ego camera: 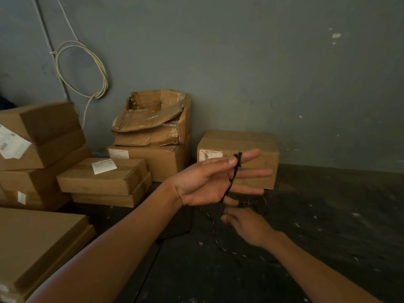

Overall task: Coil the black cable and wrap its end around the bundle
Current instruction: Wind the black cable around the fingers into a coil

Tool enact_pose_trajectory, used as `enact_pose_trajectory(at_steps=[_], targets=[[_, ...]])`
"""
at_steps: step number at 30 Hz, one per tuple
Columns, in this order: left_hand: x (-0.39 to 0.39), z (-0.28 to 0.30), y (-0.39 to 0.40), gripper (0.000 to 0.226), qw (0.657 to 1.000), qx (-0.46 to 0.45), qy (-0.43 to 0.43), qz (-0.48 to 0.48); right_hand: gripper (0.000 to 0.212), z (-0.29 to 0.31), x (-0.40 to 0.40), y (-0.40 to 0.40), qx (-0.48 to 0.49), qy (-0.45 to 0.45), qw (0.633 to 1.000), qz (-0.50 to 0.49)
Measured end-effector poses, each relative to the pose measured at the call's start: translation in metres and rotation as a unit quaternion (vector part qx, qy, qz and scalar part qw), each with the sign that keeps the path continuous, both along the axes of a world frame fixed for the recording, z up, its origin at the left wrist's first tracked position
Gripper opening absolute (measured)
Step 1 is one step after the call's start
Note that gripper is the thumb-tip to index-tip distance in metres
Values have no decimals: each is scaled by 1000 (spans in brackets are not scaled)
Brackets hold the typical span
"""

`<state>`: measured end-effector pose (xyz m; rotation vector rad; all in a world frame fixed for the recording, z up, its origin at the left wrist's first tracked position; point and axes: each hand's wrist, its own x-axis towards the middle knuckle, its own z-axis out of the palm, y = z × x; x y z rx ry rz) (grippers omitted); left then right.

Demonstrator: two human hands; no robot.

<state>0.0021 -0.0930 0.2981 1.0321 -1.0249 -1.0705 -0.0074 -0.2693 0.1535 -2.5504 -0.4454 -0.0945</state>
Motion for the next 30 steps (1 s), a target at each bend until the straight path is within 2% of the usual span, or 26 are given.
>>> enact_pose_trajectory(at_steps=[5,12,16,20,25,30], targets=[[20,9,-3,46,996,3,-5,85,24,-7,-14,35,-55,12,995,78],[46,4,9,46,989,7,11,150,25,36,-45,59,-102,-71,972,200],[50,-8,18,45,984,39,8,174,26,70,-65,59,-89,-139,959,232],[46,-28,22,47,983,58,34,168,15,114,-69,50,-53,-172,964,194],[37,-42,26,58,981,81,30,173,35,158,-48,14,-122,-234,960,92],[31,-45,23,52,985,111,9,129,26,180,-34,-5,-108,-292,949,51]])
